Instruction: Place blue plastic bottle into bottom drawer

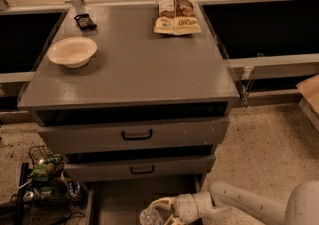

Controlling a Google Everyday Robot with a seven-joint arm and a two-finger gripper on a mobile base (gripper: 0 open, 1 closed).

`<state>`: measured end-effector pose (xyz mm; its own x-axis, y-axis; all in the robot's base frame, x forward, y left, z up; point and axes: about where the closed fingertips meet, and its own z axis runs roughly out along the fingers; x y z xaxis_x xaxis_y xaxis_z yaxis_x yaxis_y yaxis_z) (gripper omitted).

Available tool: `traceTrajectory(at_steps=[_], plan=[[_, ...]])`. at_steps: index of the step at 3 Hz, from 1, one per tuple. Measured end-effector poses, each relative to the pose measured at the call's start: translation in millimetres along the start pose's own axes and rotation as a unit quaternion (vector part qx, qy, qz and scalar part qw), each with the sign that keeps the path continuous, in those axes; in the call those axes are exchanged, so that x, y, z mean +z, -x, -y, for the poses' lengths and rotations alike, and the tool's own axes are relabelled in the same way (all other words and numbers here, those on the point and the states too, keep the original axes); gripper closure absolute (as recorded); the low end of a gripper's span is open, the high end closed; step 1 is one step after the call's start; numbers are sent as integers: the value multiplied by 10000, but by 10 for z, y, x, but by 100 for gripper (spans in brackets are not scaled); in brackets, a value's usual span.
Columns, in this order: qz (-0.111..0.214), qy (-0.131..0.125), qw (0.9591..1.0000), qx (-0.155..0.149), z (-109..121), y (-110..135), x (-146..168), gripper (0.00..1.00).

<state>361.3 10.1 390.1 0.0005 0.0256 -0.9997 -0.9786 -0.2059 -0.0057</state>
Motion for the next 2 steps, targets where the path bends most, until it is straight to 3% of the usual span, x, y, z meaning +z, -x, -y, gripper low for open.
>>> traceTrajectory(at_steps=[1, 2], plan=[[54, -48, 10000, 22, 19, -87, 9, 100], [-58, -214, 9997, 144, 120, -334, -54, 100]])
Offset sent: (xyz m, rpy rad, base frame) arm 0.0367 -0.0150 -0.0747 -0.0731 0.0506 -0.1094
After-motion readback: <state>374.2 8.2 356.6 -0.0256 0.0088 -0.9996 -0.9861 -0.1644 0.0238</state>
